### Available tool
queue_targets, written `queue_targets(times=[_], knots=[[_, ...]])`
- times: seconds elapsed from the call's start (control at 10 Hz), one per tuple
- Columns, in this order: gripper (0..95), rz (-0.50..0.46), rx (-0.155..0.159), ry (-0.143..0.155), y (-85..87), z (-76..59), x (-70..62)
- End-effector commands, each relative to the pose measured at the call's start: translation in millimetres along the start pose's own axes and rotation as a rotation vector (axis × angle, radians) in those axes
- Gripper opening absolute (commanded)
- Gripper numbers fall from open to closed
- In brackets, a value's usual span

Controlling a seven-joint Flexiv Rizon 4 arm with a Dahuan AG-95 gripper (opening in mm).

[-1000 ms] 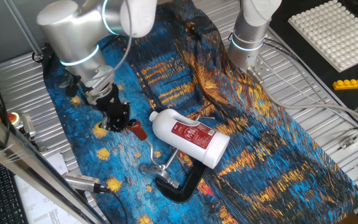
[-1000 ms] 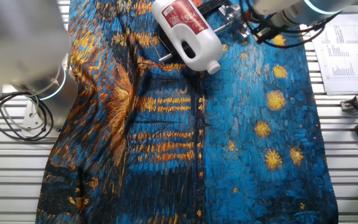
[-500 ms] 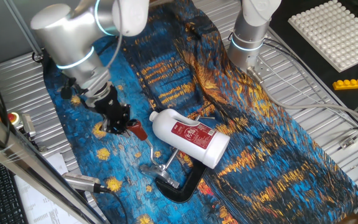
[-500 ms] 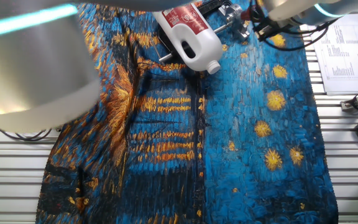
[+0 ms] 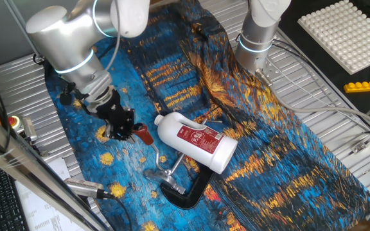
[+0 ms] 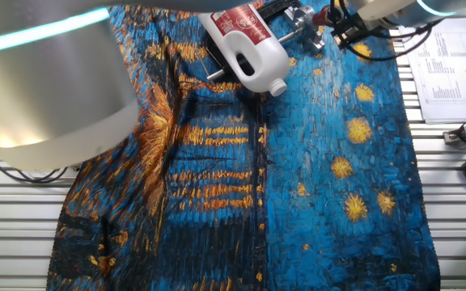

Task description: Push down the lever

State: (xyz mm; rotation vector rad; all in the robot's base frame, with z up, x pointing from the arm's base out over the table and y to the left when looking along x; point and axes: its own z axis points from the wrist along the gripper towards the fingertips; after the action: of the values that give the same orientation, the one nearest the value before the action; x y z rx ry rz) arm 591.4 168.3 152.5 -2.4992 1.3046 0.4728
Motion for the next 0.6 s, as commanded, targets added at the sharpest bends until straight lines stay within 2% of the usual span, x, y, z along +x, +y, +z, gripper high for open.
queue_targets(times=[0.1,0.3,0.6], knots=[[0.0,-0.012,-0.013,-0.022,-2.0,-1.1,-2.7],[0.0,-0.017,-0.028,-0.032,-1.7,-2.2,-7.5],[0.0,0.009,-0.028,-0.03,6.7,1.5,-19.1]])
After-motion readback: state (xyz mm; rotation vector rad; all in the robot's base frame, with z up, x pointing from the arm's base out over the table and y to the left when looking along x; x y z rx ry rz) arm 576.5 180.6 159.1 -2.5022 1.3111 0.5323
